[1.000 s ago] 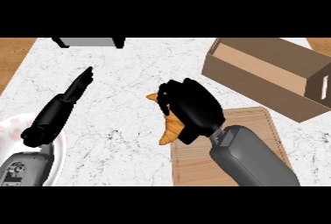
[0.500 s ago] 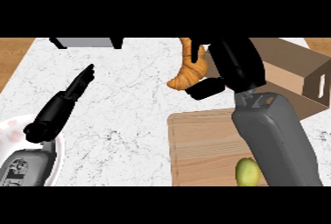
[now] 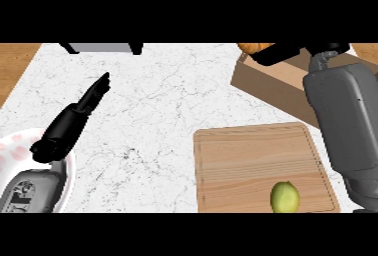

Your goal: Pick the croissant from the cutting board and place it in the cardboard box

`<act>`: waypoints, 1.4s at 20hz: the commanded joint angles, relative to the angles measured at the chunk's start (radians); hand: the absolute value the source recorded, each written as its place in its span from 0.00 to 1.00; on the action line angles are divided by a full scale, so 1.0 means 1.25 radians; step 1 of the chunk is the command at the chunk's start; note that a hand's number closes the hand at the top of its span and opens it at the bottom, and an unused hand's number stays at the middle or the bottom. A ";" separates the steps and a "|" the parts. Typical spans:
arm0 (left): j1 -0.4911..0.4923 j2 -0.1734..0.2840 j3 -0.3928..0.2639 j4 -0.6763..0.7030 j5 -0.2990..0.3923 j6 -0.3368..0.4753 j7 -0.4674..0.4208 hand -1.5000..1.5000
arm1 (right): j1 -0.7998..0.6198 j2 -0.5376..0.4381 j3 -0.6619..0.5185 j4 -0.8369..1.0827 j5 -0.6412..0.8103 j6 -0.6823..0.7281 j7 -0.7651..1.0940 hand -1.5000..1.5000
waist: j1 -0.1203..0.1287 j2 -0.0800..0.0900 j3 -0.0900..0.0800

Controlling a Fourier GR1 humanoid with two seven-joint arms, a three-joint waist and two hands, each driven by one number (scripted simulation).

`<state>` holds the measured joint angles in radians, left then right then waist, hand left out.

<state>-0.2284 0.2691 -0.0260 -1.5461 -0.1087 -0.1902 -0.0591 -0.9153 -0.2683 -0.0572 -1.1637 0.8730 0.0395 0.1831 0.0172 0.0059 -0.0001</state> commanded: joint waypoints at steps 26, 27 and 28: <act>-0.015 0.006 0.036 0.042 0.003 -0.028 -0.049 0.50 | -0.156 -0.236 -0.139 0.638 -0.088 0.240 -0.533 0.00 | 0.007 0.005 0.002; -0.031 -0.020 0.008 0.015 -0.009 -0.011 0.003 0.50 | -0.159 -0.224 -0.193 0.649 -0.140 0.228 -0.539 0.00 | 0.012 0.006 0.004; -0.029 0.006 0.035 0.031 -0.002 -0.021 -0.017 0.50 | -0.165 -0.222 -0.258 0.667 -0.204 0.243 -0.533 0.00 | 0.012 0.009 0.005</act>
<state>-0.2646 0.2643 0.0004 -1.5161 -0.1117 -0.2170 -0.0764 -1.1089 -0.5647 -0.2107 -0.3558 0.7854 0.3531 -0.4377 0.0355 0.0162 0.0032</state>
